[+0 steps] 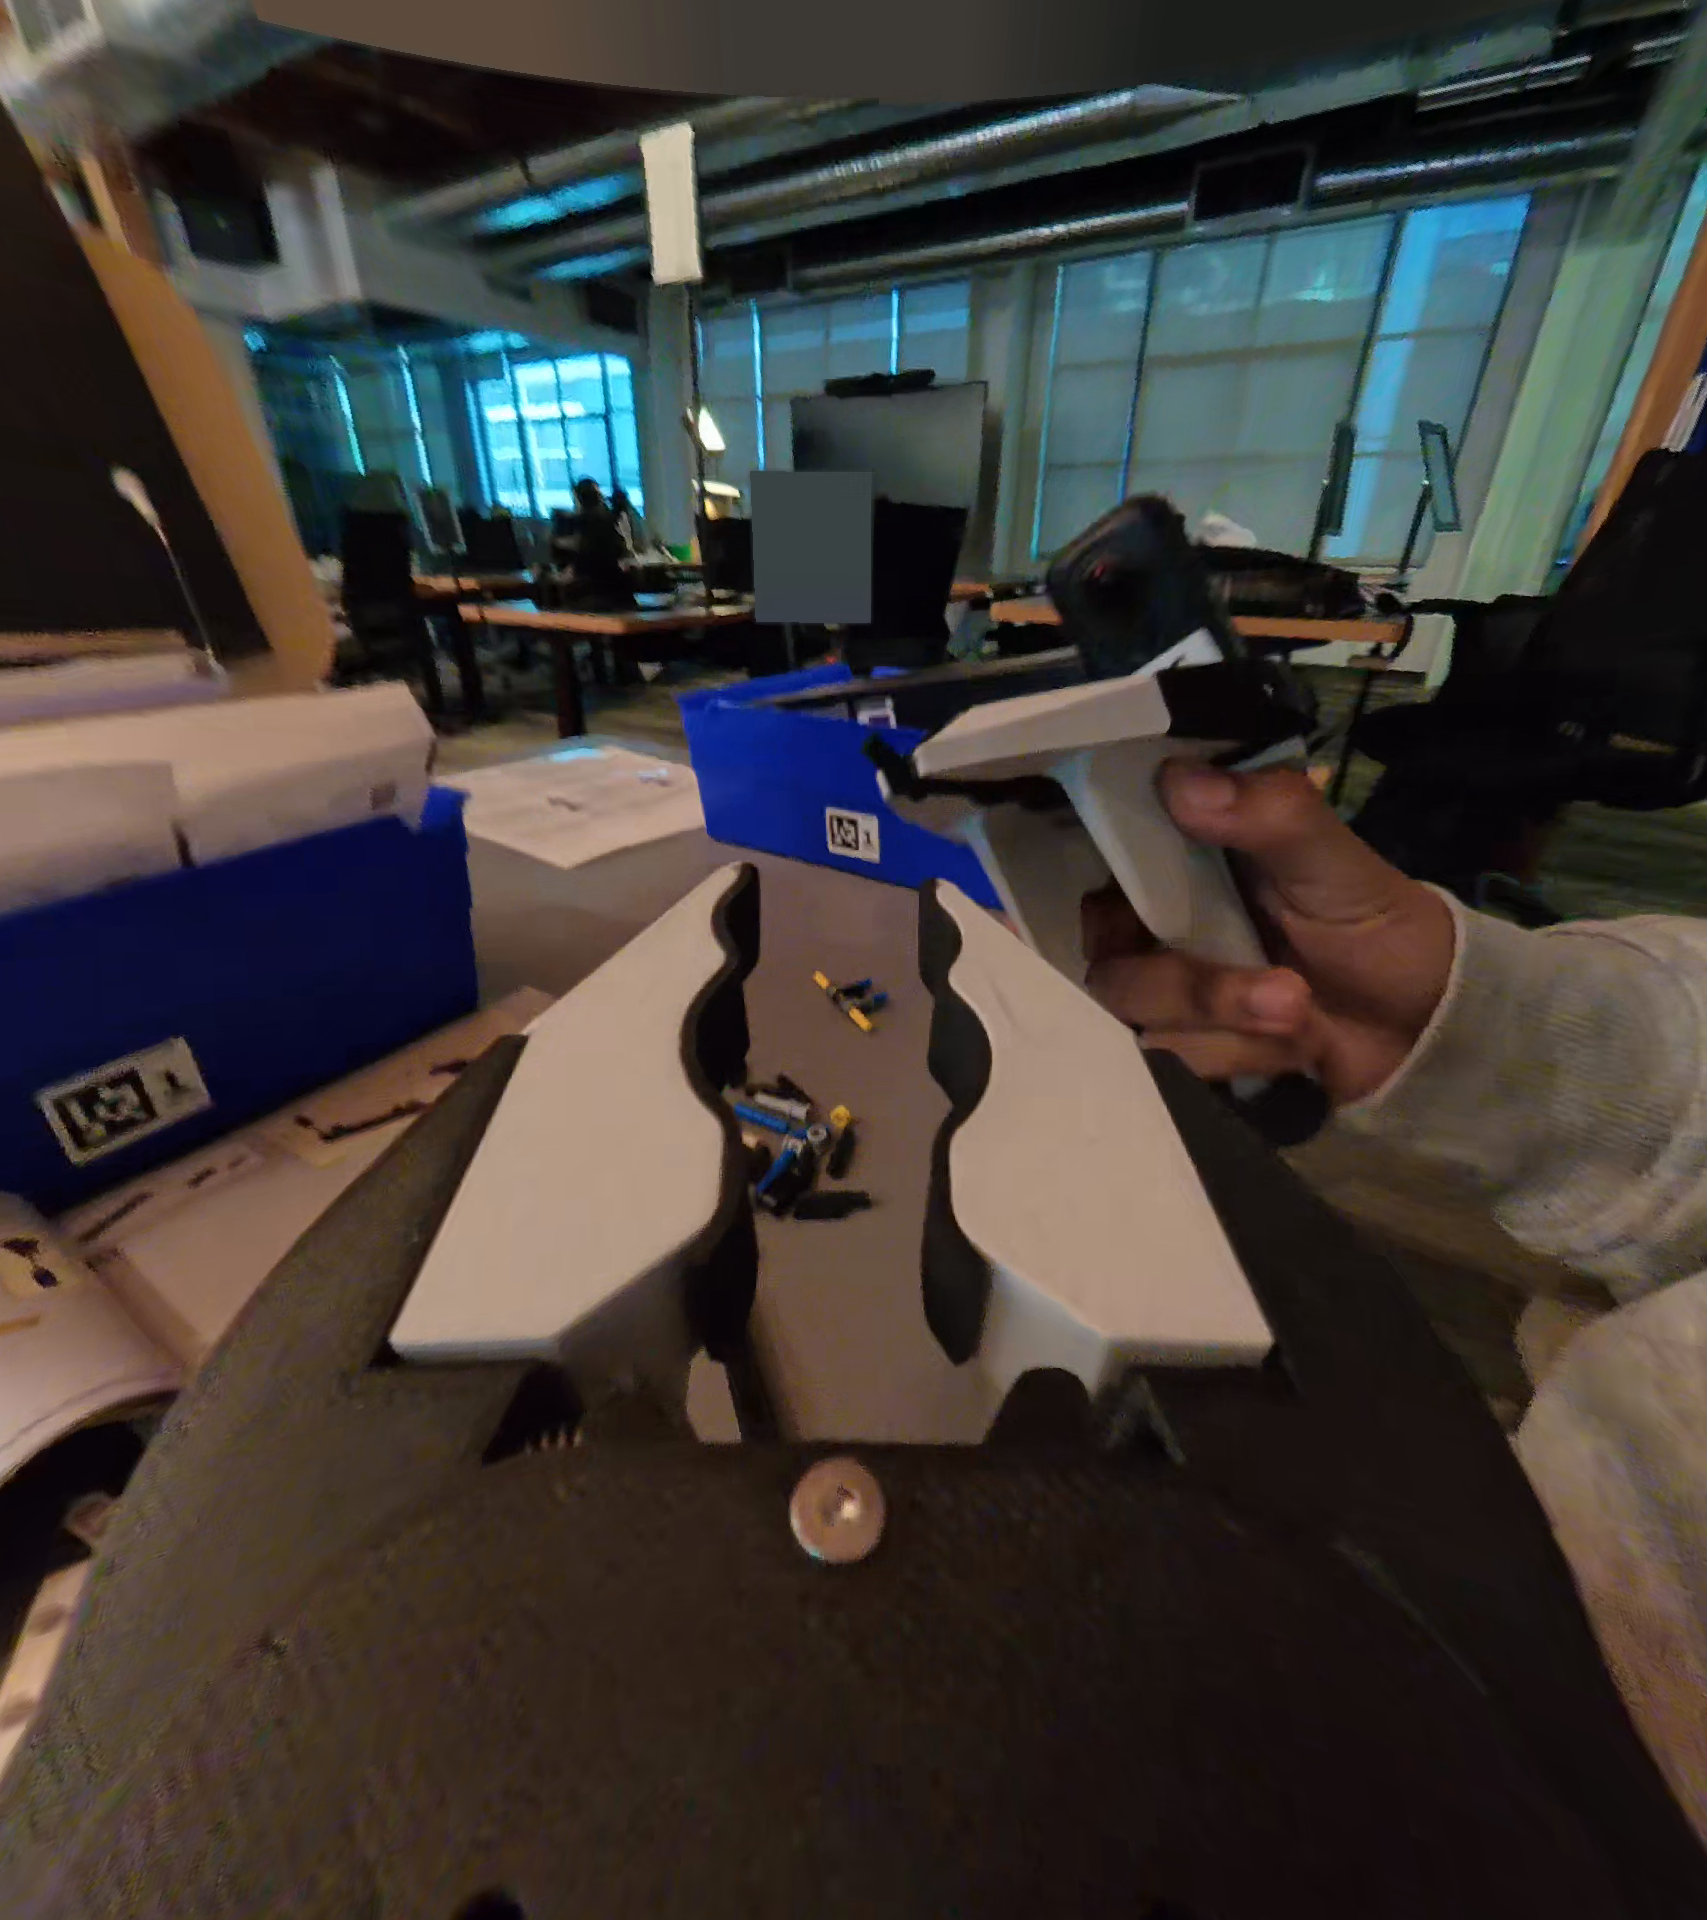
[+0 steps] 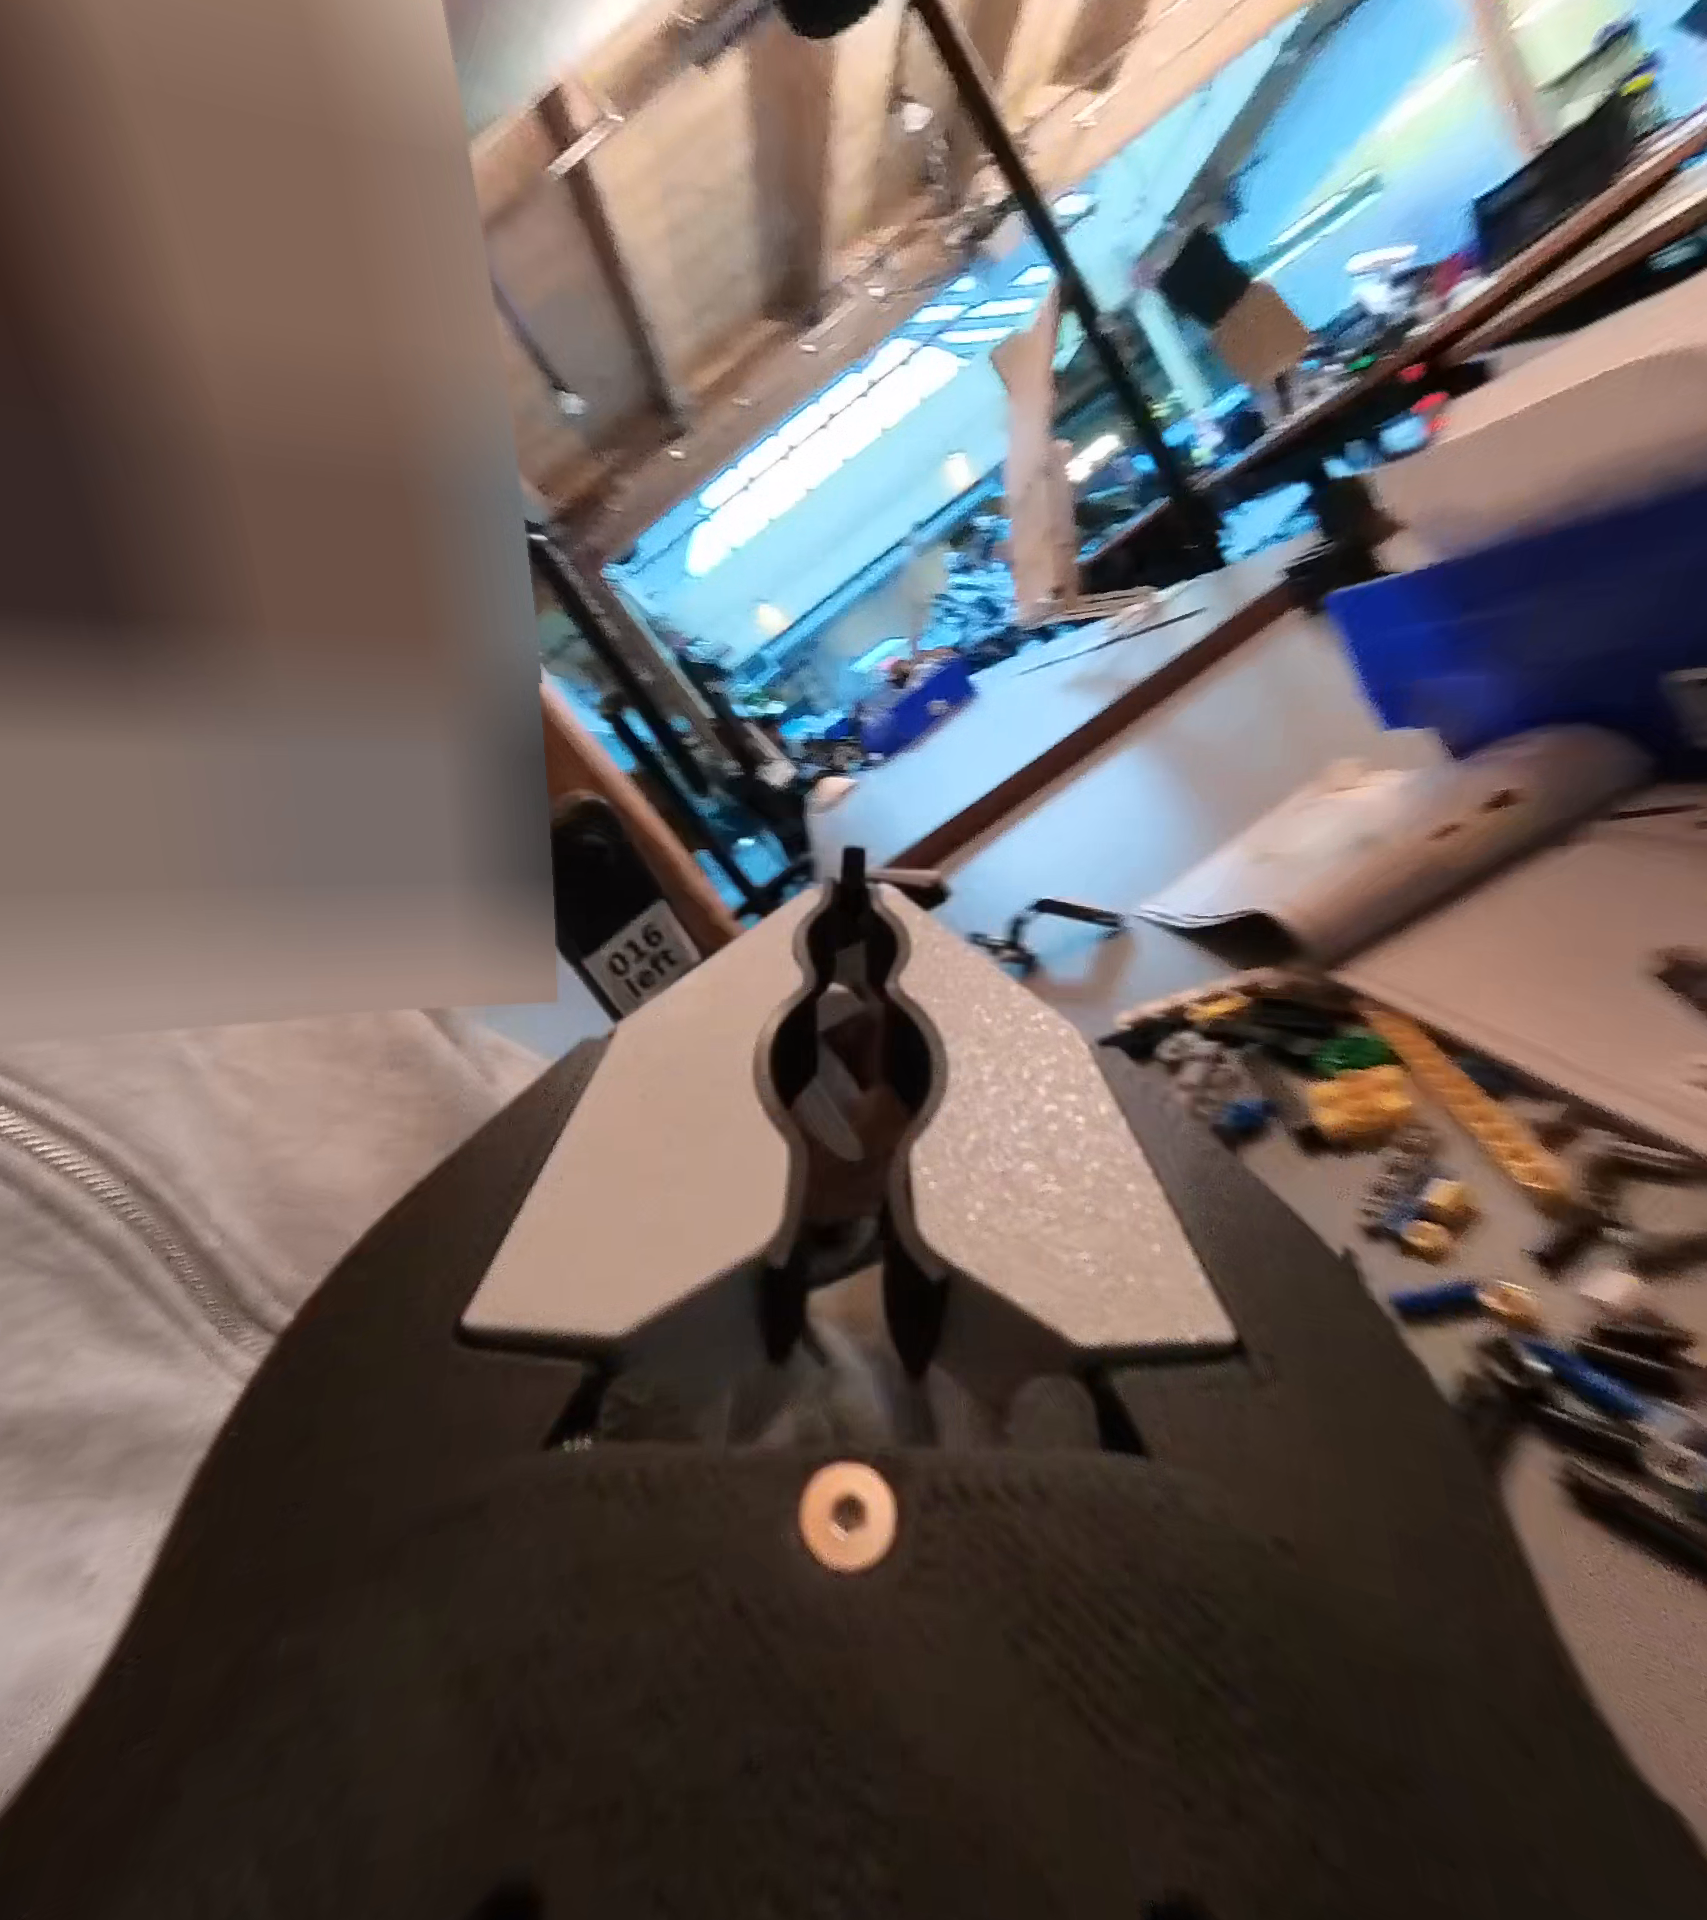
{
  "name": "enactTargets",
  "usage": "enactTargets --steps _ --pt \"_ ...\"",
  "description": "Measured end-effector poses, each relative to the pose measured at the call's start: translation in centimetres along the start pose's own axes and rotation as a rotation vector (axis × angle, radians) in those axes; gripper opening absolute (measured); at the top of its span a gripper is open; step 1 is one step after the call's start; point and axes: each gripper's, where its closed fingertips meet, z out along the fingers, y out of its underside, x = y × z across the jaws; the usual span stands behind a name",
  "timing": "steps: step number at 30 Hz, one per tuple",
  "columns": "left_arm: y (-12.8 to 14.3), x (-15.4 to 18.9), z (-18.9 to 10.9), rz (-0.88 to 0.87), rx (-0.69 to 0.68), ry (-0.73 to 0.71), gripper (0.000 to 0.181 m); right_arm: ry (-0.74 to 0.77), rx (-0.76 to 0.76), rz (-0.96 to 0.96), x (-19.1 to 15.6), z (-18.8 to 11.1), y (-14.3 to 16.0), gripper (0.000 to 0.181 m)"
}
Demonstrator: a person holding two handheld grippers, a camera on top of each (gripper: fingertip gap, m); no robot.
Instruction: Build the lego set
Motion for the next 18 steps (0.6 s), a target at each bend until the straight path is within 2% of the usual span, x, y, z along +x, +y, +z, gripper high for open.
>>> enactTargets --steps 1,6,18 --pt "-0.6 0.4 -0.2 0.031 0.024 -0.009 0.03 -0.037 0.005 0.017 -0.6 0.3 0.2 0.001" --pt "-2.5 2.1 -1.0 0.09 0.102 0.017 0.021 -0.096 -0.011 0.042 -2.0 1.2 1.1 0.002" --pt "-2.1 2.3 -1.1 0.131 0.083 0.024 0.017 -0.197 0.017 0.27 -2.1 1.7 1.9 0.001"
